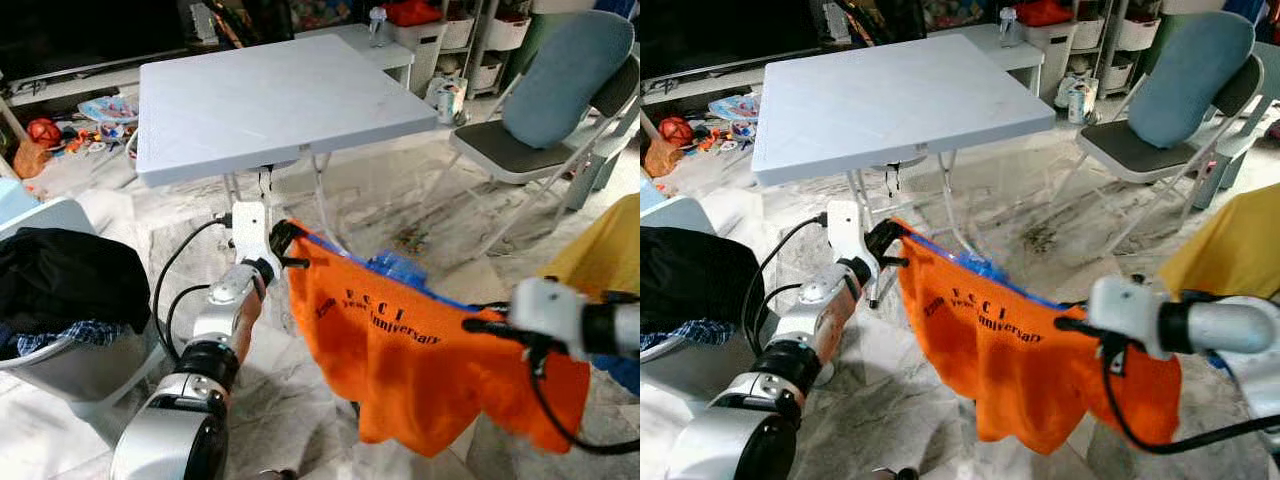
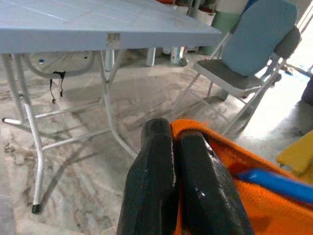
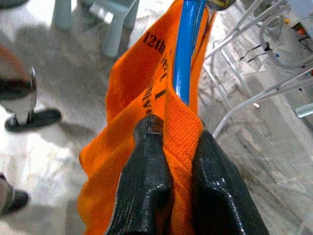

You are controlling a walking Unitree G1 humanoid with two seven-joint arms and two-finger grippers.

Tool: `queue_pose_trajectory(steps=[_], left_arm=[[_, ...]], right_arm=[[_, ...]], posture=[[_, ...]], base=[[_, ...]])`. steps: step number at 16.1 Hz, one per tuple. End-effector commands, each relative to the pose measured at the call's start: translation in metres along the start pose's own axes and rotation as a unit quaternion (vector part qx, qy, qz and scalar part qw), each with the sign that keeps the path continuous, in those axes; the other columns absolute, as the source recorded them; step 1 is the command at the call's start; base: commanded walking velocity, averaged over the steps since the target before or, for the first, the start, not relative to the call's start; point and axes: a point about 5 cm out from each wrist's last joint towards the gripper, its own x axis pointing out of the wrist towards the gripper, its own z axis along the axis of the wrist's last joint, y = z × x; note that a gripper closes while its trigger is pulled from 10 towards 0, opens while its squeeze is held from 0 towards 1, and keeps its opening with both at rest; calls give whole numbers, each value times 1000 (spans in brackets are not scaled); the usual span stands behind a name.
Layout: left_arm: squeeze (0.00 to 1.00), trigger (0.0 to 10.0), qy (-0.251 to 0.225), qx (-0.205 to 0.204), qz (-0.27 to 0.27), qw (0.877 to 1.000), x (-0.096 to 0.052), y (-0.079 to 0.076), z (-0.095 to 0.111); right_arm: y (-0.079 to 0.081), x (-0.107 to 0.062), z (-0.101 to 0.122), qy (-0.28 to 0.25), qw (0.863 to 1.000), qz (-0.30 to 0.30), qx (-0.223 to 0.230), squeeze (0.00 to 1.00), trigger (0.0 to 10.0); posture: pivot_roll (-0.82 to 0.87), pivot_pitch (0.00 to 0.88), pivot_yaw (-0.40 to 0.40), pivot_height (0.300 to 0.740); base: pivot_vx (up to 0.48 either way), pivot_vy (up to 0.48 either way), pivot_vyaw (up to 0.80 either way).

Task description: Hang hanger

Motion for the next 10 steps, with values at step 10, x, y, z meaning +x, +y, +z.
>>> queue_pose_trajectory(steps=[10], left_arm=[[0, 0, -59, 73, -37, 995, -2, -14, 15]], right_arm=[[9, 30, -21, 82, 995, 41, -32, 0, 10000]], posture=[[-141, 0, 65, 740]], base=[[0, 0, 0]])
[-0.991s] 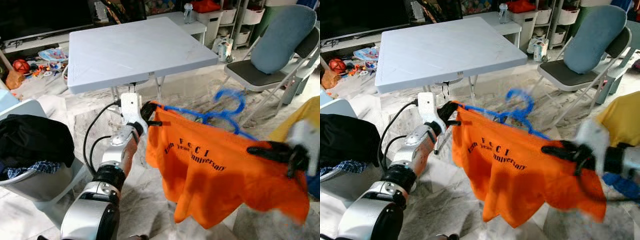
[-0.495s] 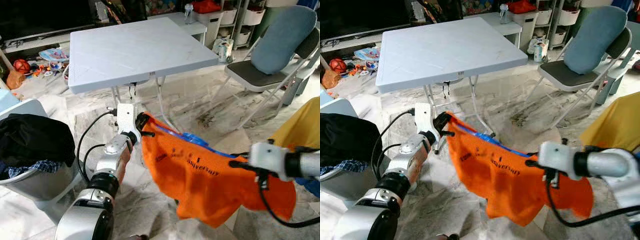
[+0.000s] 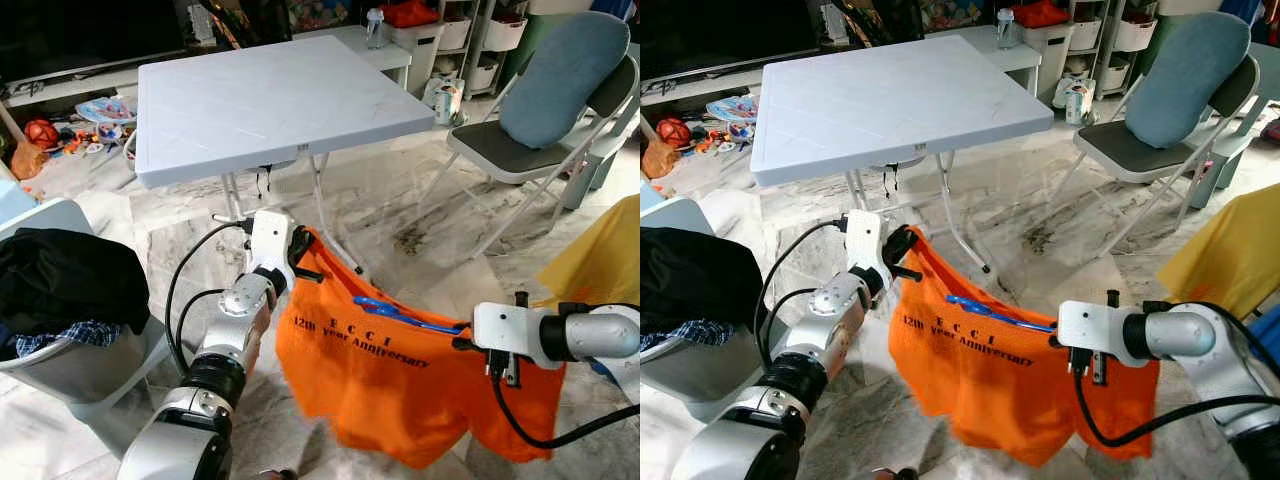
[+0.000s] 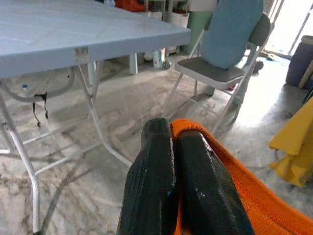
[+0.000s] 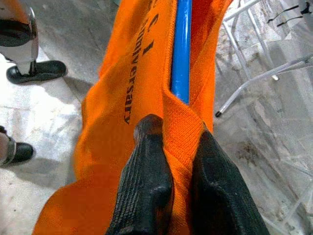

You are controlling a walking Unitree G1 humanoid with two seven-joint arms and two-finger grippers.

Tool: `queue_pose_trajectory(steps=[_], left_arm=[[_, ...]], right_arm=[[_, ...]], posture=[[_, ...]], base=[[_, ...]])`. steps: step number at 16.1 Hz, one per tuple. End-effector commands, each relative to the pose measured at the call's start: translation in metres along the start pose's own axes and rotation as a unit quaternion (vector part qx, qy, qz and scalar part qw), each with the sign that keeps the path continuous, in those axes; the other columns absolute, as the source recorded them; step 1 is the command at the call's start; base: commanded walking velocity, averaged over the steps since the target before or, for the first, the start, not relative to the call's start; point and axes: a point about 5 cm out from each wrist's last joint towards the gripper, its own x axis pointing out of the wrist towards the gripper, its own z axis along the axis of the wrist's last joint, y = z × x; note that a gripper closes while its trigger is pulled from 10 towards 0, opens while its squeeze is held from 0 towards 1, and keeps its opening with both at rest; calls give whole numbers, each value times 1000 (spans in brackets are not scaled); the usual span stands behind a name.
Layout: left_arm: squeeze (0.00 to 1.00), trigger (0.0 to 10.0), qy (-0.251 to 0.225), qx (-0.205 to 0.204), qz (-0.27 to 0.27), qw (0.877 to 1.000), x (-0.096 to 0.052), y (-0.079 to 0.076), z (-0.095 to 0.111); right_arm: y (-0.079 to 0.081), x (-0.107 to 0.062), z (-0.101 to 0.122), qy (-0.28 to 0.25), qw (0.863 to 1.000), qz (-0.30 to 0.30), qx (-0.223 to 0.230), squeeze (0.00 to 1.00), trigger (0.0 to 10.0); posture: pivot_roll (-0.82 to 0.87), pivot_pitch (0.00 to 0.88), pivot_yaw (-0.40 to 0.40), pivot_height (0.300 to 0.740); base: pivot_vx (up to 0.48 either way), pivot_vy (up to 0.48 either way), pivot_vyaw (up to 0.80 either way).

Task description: Hang hanger

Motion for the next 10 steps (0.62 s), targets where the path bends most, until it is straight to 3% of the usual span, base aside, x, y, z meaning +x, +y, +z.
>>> queue_pose_trajectory(steps=[1, 3, 6, 10], left_arm=[[0, 0, -27, 15, 36, 999, 0, 19, 16], [0, 0, -19, 8, 60, 998, -4, 33, 14], [0, 0, -4, 8, 84, 996, -8, 50, 13], [0, 0, 2, 6, 87, 996, -5, 52, 16]], right_arm=[[-5, -15, -7, -11, 999, -24, 21, 0, 10000], [-4, -45, -11, -51, 996, -49, 49, 0, 10000], [11, -86, -21, -85, 990, -33, 109, 0, 10000], [30, -108, -15, -130, 980, 12, 152, 0, 10000]], posture=[[-140, 0, 64, 740], [-149, 0, 72, 740], [-181, 0, 95, 740], [-198, 0, 108, 740]], base=[[0, 0, 0], [0, 0, 0], [0, 0, 0], [0, 0, 0]])
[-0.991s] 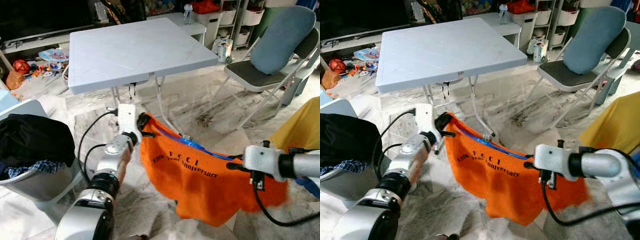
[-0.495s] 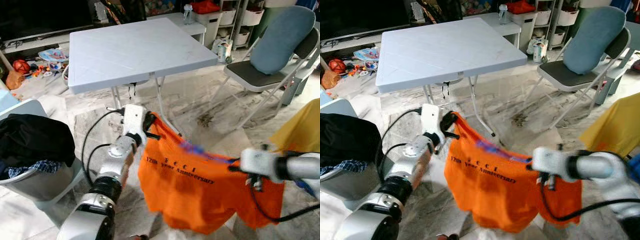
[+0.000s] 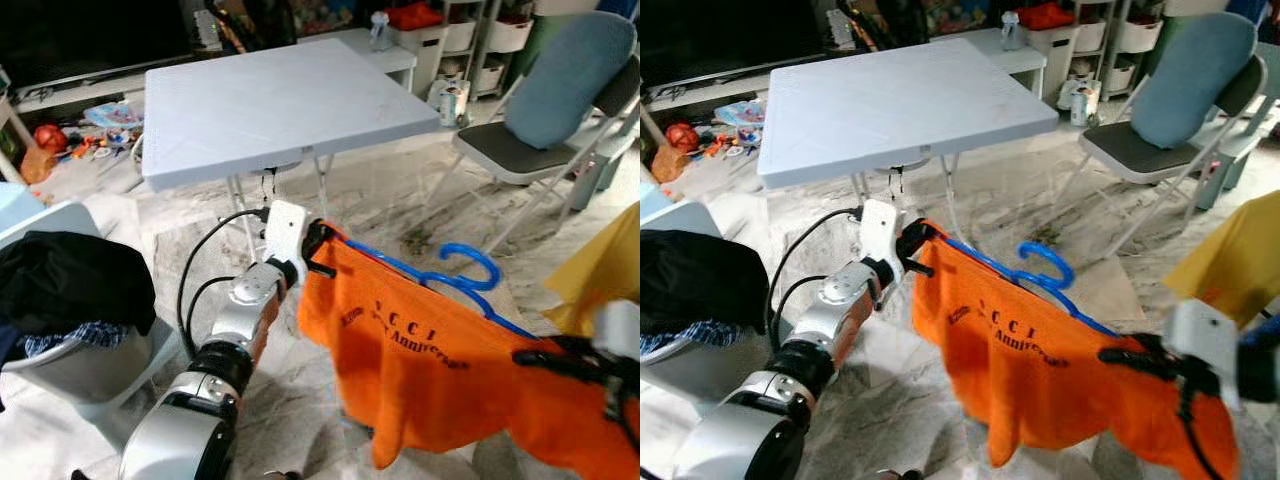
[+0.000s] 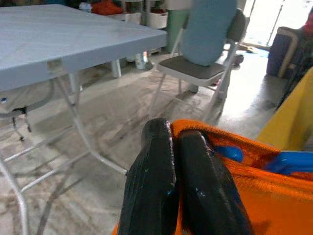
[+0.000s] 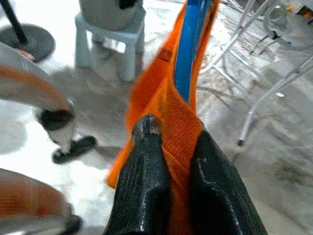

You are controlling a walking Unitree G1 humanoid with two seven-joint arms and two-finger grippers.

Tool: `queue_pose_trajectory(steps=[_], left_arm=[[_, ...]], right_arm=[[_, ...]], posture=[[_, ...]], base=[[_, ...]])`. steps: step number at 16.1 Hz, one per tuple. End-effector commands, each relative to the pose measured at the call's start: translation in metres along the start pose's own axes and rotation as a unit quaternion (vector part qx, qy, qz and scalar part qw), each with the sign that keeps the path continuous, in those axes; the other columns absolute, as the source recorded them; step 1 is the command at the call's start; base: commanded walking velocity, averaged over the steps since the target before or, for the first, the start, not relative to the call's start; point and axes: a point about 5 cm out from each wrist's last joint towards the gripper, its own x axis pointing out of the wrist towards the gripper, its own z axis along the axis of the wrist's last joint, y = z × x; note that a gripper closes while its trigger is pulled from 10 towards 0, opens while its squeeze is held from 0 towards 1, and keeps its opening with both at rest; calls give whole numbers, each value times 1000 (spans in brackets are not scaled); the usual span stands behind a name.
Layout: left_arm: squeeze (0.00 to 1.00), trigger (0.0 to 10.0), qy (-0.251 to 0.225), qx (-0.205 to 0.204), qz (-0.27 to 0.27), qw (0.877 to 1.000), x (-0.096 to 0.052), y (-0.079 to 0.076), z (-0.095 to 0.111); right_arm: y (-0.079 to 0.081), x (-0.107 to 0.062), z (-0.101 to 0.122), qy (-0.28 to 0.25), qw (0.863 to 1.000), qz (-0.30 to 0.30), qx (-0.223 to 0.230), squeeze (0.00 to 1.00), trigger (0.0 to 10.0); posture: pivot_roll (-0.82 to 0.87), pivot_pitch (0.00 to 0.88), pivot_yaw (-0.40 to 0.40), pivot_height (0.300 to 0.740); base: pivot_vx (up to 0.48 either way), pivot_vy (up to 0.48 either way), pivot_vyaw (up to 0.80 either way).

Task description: Hang hanger

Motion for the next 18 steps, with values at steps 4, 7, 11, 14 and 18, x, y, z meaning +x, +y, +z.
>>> queue_pose_trajectory(steps=[4, 7, 11, 14, 18], left_arm=[[0, 0, 15, -24, 134, 991, -22, 62, -2], [0, 0, 30, -41, 143, 988, -25, 66, -8], [0, 0, 23, -22, 131, 991, -22, 57, -9], [0, 0, 16, -32, 118, 992, -19, 52, -7], [0, 0, 27, -73, 141, 987, -27, 67, -11]], right_arm=[[-10, -32, 24, -64, 998, -7, 21, 0, 10000], [-19, -39, 42, -118, 992, -27, 31, 0, 10000], [-23, -12, 49, -96, 995, -20, -3, 0, 10000], [-19, 4, 33, 22, 995, 20, -98, 0, 10000], [-17, -20, 34, 13, 996, 62, -59, 0, 10000]], posture=[[-205, 0, 116, 740], [-204, 0, 114, 740], [-197, 0, 108, 740], [-194, 0, 101, 740], [-193, 0, 102, 740]], base=[[0, 0, 0], [0, 0, 0], [0, 0, 0], [0, 0, 0], [0, 0, 0]])
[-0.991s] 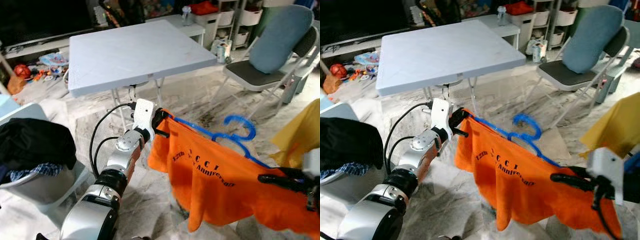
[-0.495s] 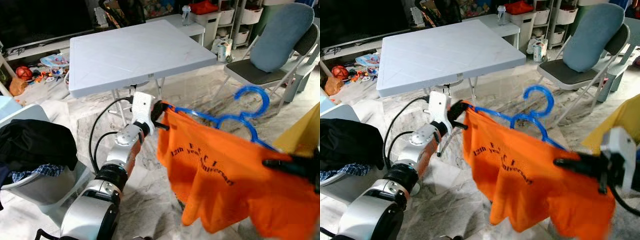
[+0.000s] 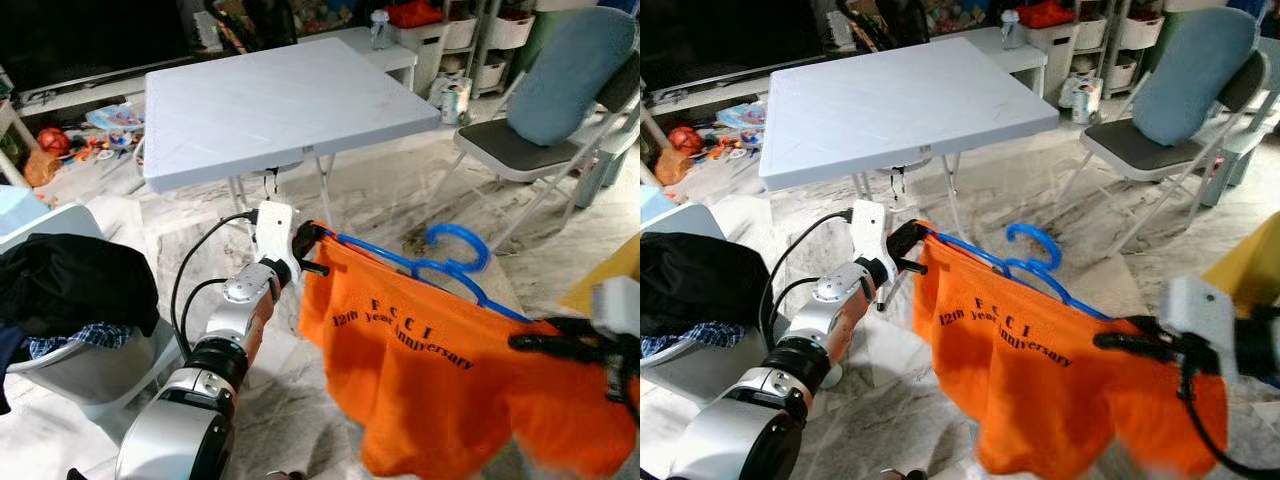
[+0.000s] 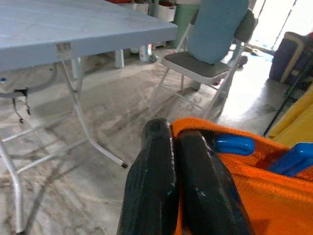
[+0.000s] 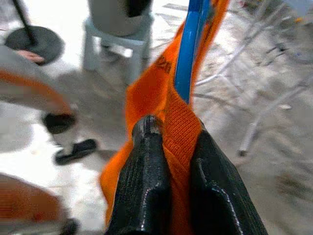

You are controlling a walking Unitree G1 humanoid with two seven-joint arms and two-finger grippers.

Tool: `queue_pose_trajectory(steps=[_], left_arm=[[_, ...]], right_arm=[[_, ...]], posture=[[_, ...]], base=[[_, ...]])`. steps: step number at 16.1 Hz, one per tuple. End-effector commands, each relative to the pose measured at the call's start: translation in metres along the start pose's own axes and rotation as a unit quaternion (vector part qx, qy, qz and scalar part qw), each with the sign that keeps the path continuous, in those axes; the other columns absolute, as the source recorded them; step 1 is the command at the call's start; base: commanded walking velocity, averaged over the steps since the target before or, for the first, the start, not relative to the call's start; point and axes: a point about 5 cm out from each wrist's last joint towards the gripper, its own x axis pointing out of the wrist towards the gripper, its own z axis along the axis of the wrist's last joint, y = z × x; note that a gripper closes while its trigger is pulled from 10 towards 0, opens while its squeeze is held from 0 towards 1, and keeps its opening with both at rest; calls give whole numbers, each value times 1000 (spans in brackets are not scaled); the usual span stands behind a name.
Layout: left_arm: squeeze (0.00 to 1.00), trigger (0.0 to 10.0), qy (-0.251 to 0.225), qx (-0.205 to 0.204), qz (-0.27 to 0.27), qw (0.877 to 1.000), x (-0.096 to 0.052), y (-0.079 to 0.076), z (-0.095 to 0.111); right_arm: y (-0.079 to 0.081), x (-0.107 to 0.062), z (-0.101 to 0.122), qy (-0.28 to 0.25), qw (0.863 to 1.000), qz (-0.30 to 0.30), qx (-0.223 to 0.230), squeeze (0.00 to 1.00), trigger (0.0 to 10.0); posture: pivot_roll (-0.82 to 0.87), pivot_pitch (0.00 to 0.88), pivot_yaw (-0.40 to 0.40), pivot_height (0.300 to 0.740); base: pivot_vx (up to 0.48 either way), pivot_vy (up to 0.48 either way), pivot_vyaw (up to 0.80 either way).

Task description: Hang hanger

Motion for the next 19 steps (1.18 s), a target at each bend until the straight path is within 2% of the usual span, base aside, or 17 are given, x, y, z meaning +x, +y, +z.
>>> queue_pose_trajectory(steps=[1, 5, 6, 10, 11, 12, 13, 15, 16, 17, 18, 19], left_arm=[[0, 0, 8, -24, 138, 990, -26, 63, 1], [0, 0, 19, -35, 150, 988, -29, 70, -2], [0, 0, 27, -53, 147, 987, -28, 68, -5], [0, 0, 32, -52, 127, 990, -24, 59, -6], [0, 0, 22, -54, 116, 992, -20, 53, -4], [0, 0, 17, -54, 108, 992, -19, 49, -3], [0, 0, 15, -37, 85, 996, -16, 38, -4], [0, 0, 23, -20, 56, 998, -15, 23, -13], [0, 1294, 25, -14, 43, 999, -16, 17, -17], [0, 5843, 26, -5, 20, 999, -17, 9, -21], [973, 10000, 24, 11, -7, 1000, -19, 0, -24], [1000, 10000, 21, 20, -51, 998, -22, -10, -28]], right_arm=[[2, -25, 11, 21, 998, 46, -37, 0, 10000], [-3, -48, 30, -37, 999, 12, -21, 0, 10000], [-7, -52, 38, -79, 997, -5, -14, 0, 10000], [-17, -47, 46, -146, 988, -58, 1, 0, 10000], [-28, -36, 43, -149, 983, -103, -4, 0, 10000], [-32, -27, 41, -142, 982, -122, -13, 0, 10000], [-45, -5, 36, -127, 977, -169, -10, 0, 10000], [-56, 25, 28, -95, 970, -222, -20, 0, 10000], [-58, 34, 29, -100, 969, -226, -13, 0, 10000], [-61, 45, 30, -98, 968, -229, -13, 0, 10000], [-63, 55, 30, -88, 969, -230, -20, 0, 10000], [-65, 65, 29, -79, 972, -218, -30, 0, 10000]], posture=[[-194, 0, 104, 740], [-203, 0, 108, 740], [-206, 0, 112, 740], [-202, 0, 112, 740], [-199, 0, 110, 740], [-196, 0, 108, 740], [-190, 0, 105, 740], [-178, 0, 101, 740], [-165, 0, 96, 740], [-165, 0, 96, 740], [-158, 0, 91, 740], [-156, 0, 89, 740]], base=[[0, 0, 0], [0, 0, 0], [0, 0, 0], [0, 0, 0], [0, 0, 0], [0, 0, 0], [0, 0, 0], [0, 0, 0], [0, 0, 0], [0, 0, 0], [0, 0, 0], [0, 0, 0]])
